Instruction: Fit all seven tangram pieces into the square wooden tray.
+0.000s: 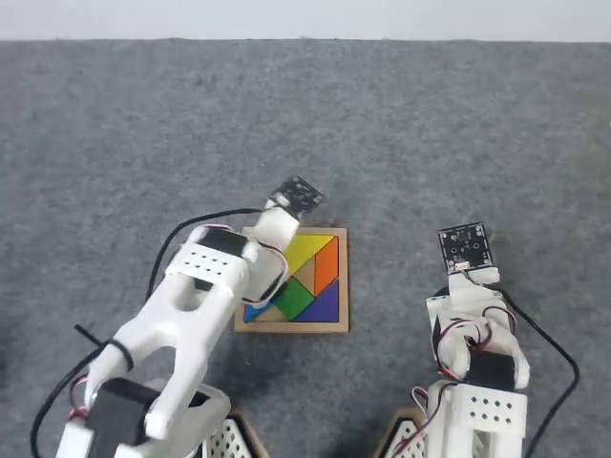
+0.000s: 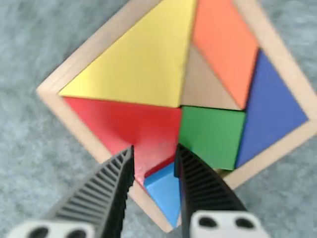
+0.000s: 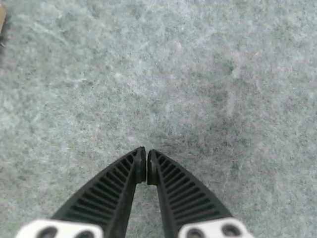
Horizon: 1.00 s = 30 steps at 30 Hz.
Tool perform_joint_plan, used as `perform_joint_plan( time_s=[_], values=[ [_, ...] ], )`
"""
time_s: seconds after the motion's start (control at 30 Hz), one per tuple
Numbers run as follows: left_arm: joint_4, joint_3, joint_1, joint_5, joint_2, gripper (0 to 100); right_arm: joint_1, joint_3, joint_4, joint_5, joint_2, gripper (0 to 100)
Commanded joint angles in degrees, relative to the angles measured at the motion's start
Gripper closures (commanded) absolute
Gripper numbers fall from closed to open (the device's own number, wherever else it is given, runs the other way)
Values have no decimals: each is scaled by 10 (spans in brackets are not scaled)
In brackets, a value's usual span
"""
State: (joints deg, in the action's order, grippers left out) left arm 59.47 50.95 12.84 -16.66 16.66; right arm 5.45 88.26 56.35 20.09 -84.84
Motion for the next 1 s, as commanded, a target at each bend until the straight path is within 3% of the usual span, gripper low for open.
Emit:
perform_joint_plan(
  time_s=[0.0,0.33,0.63,0.77,0.97],
  values=[
    [8,-7,31,-4,-18,864,4,-4,7,7,-10,990],
    [11,-18,33,-27,-29,864,4,-4,7,7,-11,990],
    [76,-68,58,-108,-28,864,4,-4,7,7,-11,990],
    [92,-76,37,-114,-27,866,4,-4,6,7,-11,990],
    [116,-67,-47,-120,47,866,3,-4,6,7,-10,990]
  ],
)
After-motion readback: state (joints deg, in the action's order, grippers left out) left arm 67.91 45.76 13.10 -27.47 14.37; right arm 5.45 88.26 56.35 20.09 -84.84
